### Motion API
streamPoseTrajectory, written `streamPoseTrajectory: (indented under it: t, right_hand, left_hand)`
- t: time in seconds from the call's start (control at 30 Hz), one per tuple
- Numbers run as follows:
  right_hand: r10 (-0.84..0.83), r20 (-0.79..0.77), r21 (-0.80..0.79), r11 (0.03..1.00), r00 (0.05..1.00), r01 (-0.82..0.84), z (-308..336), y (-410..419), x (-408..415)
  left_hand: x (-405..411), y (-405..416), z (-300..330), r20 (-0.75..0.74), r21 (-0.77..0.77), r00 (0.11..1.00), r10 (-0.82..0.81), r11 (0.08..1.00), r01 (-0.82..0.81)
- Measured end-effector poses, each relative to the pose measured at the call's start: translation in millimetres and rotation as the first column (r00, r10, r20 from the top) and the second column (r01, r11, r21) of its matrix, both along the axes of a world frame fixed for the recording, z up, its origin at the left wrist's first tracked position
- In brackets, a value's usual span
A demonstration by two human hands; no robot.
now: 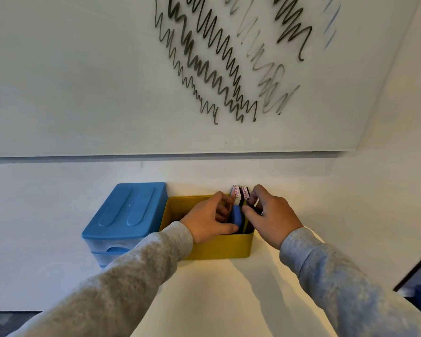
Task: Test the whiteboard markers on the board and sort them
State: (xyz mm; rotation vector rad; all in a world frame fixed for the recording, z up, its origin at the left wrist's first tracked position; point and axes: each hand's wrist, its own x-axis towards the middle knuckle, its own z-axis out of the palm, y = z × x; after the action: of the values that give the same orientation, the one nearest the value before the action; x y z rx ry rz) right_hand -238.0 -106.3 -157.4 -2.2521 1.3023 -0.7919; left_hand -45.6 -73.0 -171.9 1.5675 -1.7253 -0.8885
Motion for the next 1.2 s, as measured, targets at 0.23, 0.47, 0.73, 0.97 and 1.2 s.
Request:
streamPoseTrajectory:
  t: [0.23, 0.47, 0.73, 0.97, 1.2]
  right_hand:
    - [0.025, 0.082, 0.021, 0.999, 0.996, -0.027, -10.4, -3.9, 4.3]
    - [0.041, 0.127, 0.014, 0.999, 0.991, -0.043, -16.8, -9.1, 3.7]
    - [0.042, 0.150, -0.019, 0.999, 0.988, -0.040, -24.3, -11.8, 4.7]
    - [0.004, 0.116, -0.011, 1.000, 0.993, -0.003, -19.9, -6.1, 6.0]
    - [0.002, -0.014, 0.010, 1.000, 1.000, -0.002, -2.9, -2.8, 4.8]
  left_hand:
    - [-1.8, 5.1, -7.3, 0.060, -0.039, 0.998, 0.036, 0.999, -0.033]
    - [-4.0, 3.5, -3.9, 0.055, -0.056, 0.998, 0.044, 0.998, -0.041]
    - [-3.2, 2.9, -8.6, 0.063, -0.081, 0.997, 0.049, 0.996, -0.044]
    - [-3.9, 6.0, -8.2, 0.112, -0.118, 0.992, 0.061, 0.992, -0.047]
    - [0.2, 20.4, 11.8, 0.241, -0.125, 0.967, 0.087, 0.990, -0.057]
